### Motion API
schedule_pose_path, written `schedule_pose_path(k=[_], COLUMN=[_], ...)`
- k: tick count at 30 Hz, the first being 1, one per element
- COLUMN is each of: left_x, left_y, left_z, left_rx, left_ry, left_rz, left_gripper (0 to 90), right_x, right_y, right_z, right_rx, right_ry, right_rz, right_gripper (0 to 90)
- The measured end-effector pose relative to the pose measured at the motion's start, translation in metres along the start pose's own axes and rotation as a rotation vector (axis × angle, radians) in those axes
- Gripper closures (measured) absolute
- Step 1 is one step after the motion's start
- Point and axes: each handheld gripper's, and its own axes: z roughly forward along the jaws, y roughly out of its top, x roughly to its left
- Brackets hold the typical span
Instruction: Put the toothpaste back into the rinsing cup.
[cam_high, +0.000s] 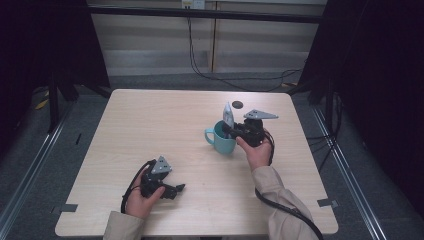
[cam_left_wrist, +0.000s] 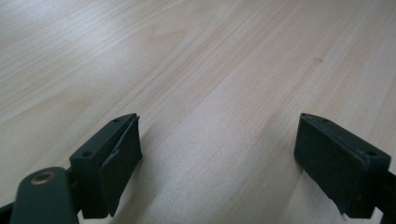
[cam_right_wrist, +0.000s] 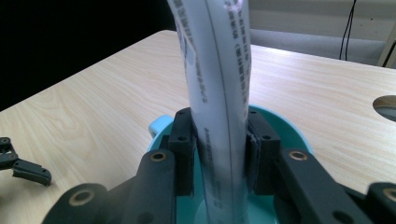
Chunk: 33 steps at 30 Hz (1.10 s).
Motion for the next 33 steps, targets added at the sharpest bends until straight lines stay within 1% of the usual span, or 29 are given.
schedule_pose_path(k=[12, 13, 16, 20, 22, 23, 25, 33], left_x=[0.0, 0.0, 0.0, 0.0, 0.0, 0.0, 0.0, 0.0], left_y=[0.0, 0.0, 0.0, 0.0, 0.0, 0.0, 0.0, 0.0], left_z=[0.0, 0.0, 0.0, 0.0, 0.0, 0.0, 0.0, 0.0], left_rx=[-0.001, 0.0, -0.001, 0.0, 0.0, 0.0, -0.001, -0.001], left_ry=[-0.001, -0.001, -0.001, 0.0, 0.0, 0.0, 0.0, 0.0], left_rz=[0.0, 0.001, 0.001, 0.001, 0.001, 0.001, 0.001, 0.001], left_gripper=[14.4, 14.4, 14.4, 14.4, 14.4, 14.4, 14.4, 14.4], right_x=[0.001, 0.001, 0.004, 0.007, 0.008, 0.008, 0.009, 0.011], right_y=[0.0, 0.0, 0.0, 0.0, 0.001, 0.001, 0.001, 0.002], right_z=[-0.012, -0.012, -0.012, -0.01, -0.009, -0.009, -0.009, -0.011], right_rx=[0.003, 0.004, 0.011, 0.024, 0.028, 0.031, 0.035, 0.047], right_ry=[0.012, 0.008, 0.012, 0.012, 0.015, 0.019, 0.013, 0.004], right_rz=[-0.01, -0.017, -0.02, -0.039, -0.033, -0.033, -0.042, -0.05], right_gripper=[63.9, 63.7, 61.6, 58.9, 58.8, 58.1, 55.6, 47.7])
